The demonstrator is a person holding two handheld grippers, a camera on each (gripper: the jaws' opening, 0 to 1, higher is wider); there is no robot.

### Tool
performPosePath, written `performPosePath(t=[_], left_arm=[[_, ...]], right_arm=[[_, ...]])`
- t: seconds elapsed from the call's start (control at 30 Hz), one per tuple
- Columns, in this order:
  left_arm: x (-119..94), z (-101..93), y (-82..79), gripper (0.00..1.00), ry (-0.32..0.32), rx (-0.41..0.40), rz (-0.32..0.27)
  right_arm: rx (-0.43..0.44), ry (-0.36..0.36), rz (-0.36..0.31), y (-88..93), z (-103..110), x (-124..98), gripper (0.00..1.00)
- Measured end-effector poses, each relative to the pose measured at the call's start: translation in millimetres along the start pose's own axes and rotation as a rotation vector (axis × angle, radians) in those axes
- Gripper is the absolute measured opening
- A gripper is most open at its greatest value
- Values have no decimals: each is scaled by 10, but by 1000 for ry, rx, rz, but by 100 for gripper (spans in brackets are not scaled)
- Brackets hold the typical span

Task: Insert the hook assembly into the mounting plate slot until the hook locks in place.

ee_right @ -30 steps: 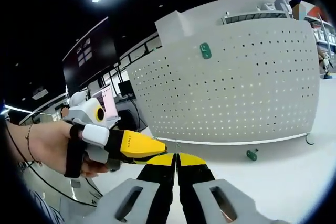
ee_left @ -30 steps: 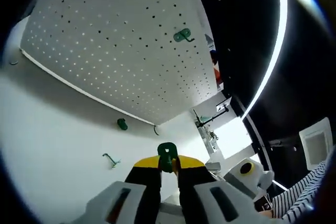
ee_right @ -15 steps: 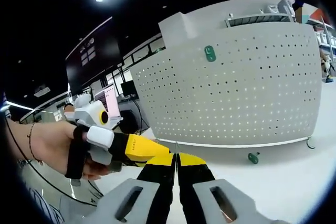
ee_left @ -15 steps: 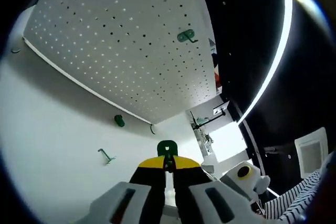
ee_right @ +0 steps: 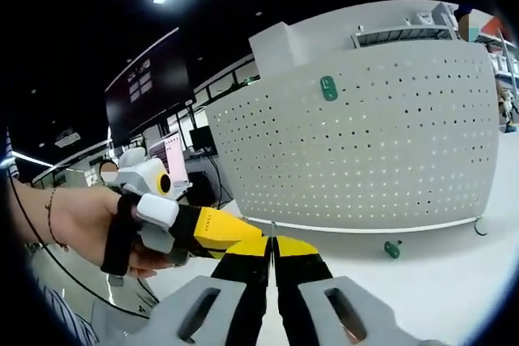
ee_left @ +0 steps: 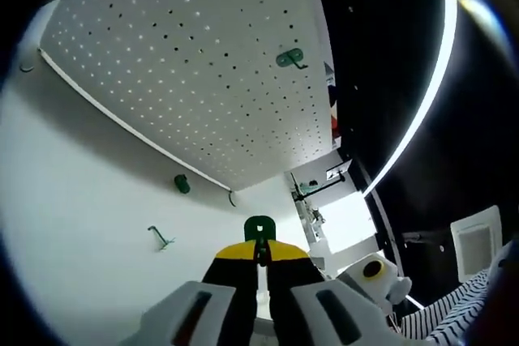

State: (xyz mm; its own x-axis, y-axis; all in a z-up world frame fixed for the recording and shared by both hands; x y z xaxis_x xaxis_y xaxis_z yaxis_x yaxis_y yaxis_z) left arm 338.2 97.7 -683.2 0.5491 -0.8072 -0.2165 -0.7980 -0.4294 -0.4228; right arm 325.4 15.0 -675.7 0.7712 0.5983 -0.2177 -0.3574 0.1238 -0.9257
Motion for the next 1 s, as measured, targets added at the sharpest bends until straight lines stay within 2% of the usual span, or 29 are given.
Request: performPosePath(t=[0.13, 0.27, 0.6, 0.87, 1.0], left_arm=[[-4, -17, -9, 1, -7, 22, -2], [-5, -38, -19, 1, -21, 74, 7], [-22, -98, -58, 1, -68, 225, 23], [-56, -105, -120, 1, -100, 290, 0], [-82, -93, -171, 1, -145, 363, -18]], right_arm=[[-5, -4, 0, -14, 3, 6, 0], [-32, -9, 12, -24, 7, 12, 0], [-17, -25, 25, -50, 4, 24, 0], [-8, -37, 31, -87, 20, 0, 6], [1, -41, 42, -96, 27, -27, 9]])
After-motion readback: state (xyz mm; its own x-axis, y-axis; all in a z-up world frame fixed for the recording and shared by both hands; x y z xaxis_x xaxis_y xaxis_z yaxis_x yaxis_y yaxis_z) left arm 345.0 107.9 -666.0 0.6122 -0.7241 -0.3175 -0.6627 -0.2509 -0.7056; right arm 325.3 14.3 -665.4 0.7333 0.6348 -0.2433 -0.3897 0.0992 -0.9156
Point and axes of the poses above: the point that each gripper's makers call its tool centre point, and the gripper's own axes: x roughly forward along the fingers, z roughly to its left, y roughly out of its underside, the point moved 5 cm from there along -x, roughly backward along the fingers, and after that the axes turned 3 degrees about x, right-handed, at the moved point
